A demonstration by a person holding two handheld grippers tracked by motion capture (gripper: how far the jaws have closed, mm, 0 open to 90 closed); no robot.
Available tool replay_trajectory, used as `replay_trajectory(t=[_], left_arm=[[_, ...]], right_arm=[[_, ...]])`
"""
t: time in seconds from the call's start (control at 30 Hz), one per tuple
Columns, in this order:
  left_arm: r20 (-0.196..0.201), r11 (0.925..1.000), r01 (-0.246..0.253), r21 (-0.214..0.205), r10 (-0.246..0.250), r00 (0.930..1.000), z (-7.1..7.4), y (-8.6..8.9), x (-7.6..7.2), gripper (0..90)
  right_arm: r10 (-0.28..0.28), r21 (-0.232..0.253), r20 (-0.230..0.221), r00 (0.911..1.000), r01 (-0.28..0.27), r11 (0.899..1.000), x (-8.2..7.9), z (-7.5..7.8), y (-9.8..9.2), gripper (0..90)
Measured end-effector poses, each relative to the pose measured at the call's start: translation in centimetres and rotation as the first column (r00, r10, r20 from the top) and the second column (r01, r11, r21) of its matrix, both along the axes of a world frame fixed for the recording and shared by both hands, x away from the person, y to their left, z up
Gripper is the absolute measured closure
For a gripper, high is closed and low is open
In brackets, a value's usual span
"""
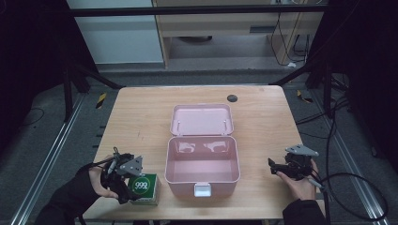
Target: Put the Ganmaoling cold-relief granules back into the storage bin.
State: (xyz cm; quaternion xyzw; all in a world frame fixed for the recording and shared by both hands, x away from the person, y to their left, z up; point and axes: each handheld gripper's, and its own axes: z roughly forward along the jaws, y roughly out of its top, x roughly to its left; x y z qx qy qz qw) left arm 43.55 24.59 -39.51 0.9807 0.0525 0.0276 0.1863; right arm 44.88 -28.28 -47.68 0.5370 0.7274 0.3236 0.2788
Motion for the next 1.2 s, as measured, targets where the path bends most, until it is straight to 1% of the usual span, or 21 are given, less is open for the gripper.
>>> replay_trajectory(t=[0.17, 0.2, 0.4, 0.43, 0.47, 0.53, 0.77, 0.8, 0.83, 1.0, 1.1, 1.13, 1.17, 1.2], left_arm=[[0.000, 0.9998, 0.009, 0.017, -0.009, 1.0000, -0.6, -0.3, 0.2, 7.6], [-0.002, 0.9999, 0.008, 0.013, -0.008, 1.0000, -0.7, -0.4, 0.2, 7.9], [-0.009, 0.9996, 0.020, 0.021, -0.020, 0.9998, -1.6, -0.8, 0.4, 6.9], [-0.011, 0.9991, 0.029, 0.032, -0.029, 0.9995, -1.6, -0.9, 0.5, 6.5], [-0.013, 0.9992, 0.031, 0.026, -0.031, 0.9994, -1.8, -1.0, 0.5, 6.5], [-0.014, 0.9989, 0.035, 0.032, -0.035, 0.9993, -2.0, -1.1, 0.5, 6.8], [-0.030, 0.9988, 0.040, 0.029, -0.039, 0.9988, -3.0, -1.2, 0.5, 7.4], [-0.034, 0.9990, 0.034, 0.030, -0.033, 0.9989, -3.1, -1.2, 0.4, 7.7], [-0.033, 0.9988, 0.032, 0.038, -0.031, 0.9990, -3.2, -1.2, 0.4, 7.8], [-0.036, 0.9987, 0.033, 0.038, -0.032, 0.9989, -3.4, -1.2, 0.4, 8.0], [-0.033, 0.9981, 0.037, 0.049, -0.035, 0.9988, -3.6, -1.4, 0.5, 8.4], [-0.031, 0.9974, 0.043, 0.058, -0.042, 0.9987, -3.6, -1.4, 0.5, 8.5], [-0.036, 0.9981, 0.035, 0.051, -0.033, 0.9988, -3.7, -1.5, 0.5, 8.6], [-0.036, 0.9973, 0.043, 0.060, -0.041, 0.9985, -3.7, -1.5, 0.5, 8.6]], right_arm=[[-0.001, -0.003, 0.002, 1.0000, 0.001, 1.000, 0.0, 0.0, 0.0, 7.1], [-0.003, -0.001, 0.000, 1.0000, 0.003, 1.000, 0.0, 0.0, 0.0, 7.0], [0.000, -0.006, -0.007, 1.0000, 0.000, 1.000, 0.1, -0.1, 0.1, 6.6], [-0.001, -0.006, -0.008, 1.0000, 0.000, 1.000, 0.1, -0.1, 0.1, 6.5], [0.000, -0.007, -0.007, 1.0000, 0.000, 1.000, 0.1, -0.1, 0.1, 6.5], [0.001, -0.010, -0.008, 1.0000, -0.001, 1.000, 0.1, -0.1, 0.1, 6.3], [0.002, -0.012, -0.015, 0.9999, -0.002, 1.000, 0.2, -0.2, 0.1, 6.0], [0.002, -0.014, -0.015, 0.9999, -0.002, 1.000, 0.2, -0.2, 0.1, 6.0], [0.002, -0.014, -0.017, 0.9999, -0.002, 1.000, 0.2, -0.2, 0.1, 6.0], [0.002, -0.014, -0.022, 0.9998, -0.002, 1.000, 0.2, -0.3, 0.2, 5.9], [0.004, -0.016, -0.021, 0.9998, -0.005, 1.000, 0.2, -0.3, 0.2, 5.9], [0.003, -0.015, -0.022, 0.9998, -0.003, 1.000, 0.2, -0.3, 0.2, 5.9], [0.004, -0.018, -0.021, 0.9998, -0.004, 1.000, 0.2, -0.3, 0.2, 5.9], [0.003, -0.018, -0.022, 0.9998, -0.004, 1.000, 0.2, -0.3, 0.2, 5.9]])
